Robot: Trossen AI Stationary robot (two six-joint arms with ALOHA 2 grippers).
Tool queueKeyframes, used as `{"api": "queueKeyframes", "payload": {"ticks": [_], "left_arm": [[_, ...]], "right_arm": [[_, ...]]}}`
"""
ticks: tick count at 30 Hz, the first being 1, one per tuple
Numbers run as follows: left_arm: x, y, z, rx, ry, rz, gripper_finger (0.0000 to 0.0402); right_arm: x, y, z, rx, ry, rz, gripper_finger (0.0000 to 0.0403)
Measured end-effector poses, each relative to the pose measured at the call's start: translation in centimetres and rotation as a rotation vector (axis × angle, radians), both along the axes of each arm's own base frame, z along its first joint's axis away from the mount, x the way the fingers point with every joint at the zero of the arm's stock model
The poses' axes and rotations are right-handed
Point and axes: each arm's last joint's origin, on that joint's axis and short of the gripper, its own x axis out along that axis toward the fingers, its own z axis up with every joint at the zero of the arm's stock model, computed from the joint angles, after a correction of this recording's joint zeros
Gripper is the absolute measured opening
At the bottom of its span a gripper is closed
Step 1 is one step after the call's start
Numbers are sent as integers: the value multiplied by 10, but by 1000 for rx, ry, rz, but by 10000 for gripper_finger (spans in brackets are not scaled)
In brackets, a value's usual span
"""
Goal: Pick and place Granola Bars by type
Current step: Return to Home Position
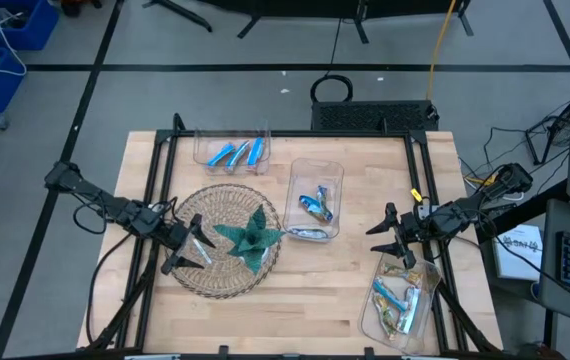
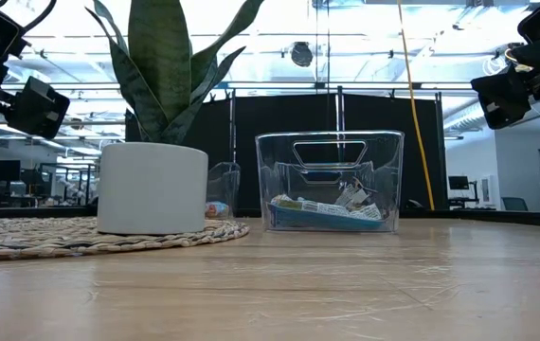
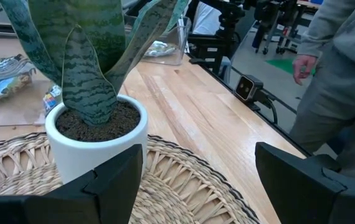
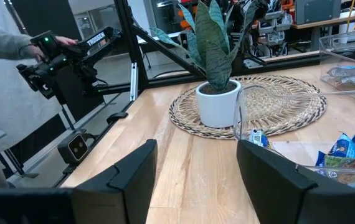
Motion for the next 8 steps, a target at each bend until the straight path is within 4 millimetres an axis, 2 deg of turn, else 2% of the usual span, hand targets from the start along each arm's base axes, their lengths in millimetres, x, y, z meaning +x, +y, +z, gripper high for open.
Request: {"api": "queueKeyframes", "payload": {"ticks": [8], "left_arm": [[4, 8, -1, 21, 5, 172, 310]], "right_arm": [[0, 0, 0, -1, 0, 0, 215]]}}
